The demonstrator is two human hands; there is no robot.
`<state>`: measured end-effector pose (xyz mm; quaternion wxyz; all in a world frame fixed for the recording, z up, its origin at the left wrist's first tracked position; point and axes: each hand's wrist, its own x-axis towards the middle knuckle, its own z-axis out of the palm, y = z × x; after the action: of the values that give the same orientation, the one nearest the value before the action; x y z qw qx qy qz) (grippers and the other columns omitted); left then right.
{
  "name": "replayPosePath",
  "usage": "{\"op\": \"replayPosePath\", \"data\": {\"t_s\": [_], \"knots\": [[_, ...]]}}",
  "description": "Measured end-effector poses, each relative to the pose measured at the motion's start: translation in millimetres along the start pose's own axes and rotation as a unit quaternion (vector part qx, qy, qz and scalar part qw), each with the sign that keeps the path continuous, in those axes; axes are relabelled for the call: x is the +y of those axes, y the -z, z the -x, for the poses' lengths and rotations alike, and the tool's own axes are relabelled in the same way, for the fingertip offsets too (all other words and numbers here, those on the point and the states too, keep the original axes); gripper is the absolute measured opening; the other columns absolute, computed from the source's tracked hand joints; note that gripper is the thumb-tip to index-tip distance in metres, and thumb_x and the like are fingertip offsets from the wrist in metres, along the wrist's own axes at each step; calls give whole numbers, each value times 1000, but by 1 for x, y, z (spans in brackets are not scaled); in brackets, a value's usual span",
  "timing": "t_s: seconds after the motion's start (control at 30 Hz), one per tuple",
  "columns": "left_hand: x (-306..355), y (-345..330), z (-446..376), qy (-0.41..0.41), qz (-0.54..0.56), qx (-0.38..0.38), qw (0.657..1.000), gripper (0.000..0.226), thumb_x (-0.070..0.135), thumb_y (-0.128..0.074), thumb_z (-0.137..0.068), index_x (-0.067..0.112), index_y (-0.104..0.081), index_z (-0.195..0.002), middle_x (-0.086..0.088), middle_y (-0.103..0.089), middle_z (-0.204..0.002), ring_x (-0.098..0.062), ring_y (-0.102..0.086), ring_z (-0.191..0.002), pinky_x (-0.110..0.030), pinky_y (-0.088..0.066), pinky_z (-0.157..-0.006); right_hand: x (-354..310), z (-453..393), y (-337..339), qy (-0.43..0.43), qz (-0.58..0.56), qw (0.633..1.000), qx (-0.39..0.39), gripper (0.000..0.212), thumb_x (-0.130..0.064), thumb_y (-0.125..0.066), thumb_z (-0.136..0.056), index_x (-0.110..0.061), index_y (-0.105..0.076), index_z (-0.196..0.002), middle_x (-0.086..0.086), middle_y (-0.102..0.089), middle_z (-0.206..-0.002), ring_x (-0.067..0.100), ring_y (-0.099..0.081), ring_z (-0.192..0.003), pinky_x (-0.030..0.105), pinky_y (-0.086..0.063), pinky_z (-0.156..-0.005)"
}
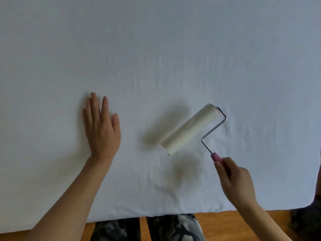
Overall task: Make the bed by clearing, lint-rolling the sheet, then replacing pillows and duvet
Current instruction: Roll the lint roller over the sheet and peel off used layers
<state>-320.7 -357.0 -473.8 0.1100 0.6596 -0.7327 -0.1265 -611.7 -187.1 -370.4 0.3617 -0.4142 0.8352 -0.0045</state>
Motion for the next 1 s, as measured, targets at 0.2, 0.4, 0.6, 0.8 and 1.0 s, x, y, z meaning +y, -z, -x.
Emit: {"op": "replayPosePath", "data": {"t_s": [0.2,0.4,0.6,0.8,1.0], "knots": [[32,-10,-22,-31,-9,-5,999,49,22,-41,-101,2,-37,-145,-26,-23,-156,-41,-22,-144,-47,-15,-118,-111,-103,10,32,-111,991,65,36,-42,-44,-99,-17,-47,-74,-4,-44,-52,15,-42,-46,30,-30,-46],[53,-19,-25,-75,-24,-20,997,50,23,-39,-102,1,-35,-146,-28,-22,-156,-42,-21,-144,-48,-15,-118,-162,-175,33,-40,-233,971,30,26,-30,-36,-102,-10,-51,-93,2,-56,-77,20,-56,-64,35,-52,-57],[51,-31,-20,-75,-56,-48,994,52,23,-39,-101,-2,-33,-146,-28,-22,-156,-41,-20,-145,-49,-15,-118,-133,-158,24,-68,-201,977,20,31,-36,-37,-101,-18,-47,-77,-2,-53,-72,18,-54,-64,32,-46,-56],[45,-32,-19,-89,-68,-55,992,52,25,-35,-102,-2,-32,-146,-28,-22,-155,-42,-20,-145,-50,-14,-118,-56,-40,-10,-132,-191,973,4,47,-50,-37,-99,-21,-38,-62,-3,-47,-55,11,-44,-50,33,-32,-51],[45,-35,-18,-87,-62,-43,993,51,24,-35,-102,-2,-32,-146,-28,-22,-155,-43,-20,-144,-52,-15,-118,27,74,-52,-250,-140,955,-81,29,-30,-48,-98,-15,-48,-74,4,-55,-57,14,-51,-51,32,-40,-54]]}}
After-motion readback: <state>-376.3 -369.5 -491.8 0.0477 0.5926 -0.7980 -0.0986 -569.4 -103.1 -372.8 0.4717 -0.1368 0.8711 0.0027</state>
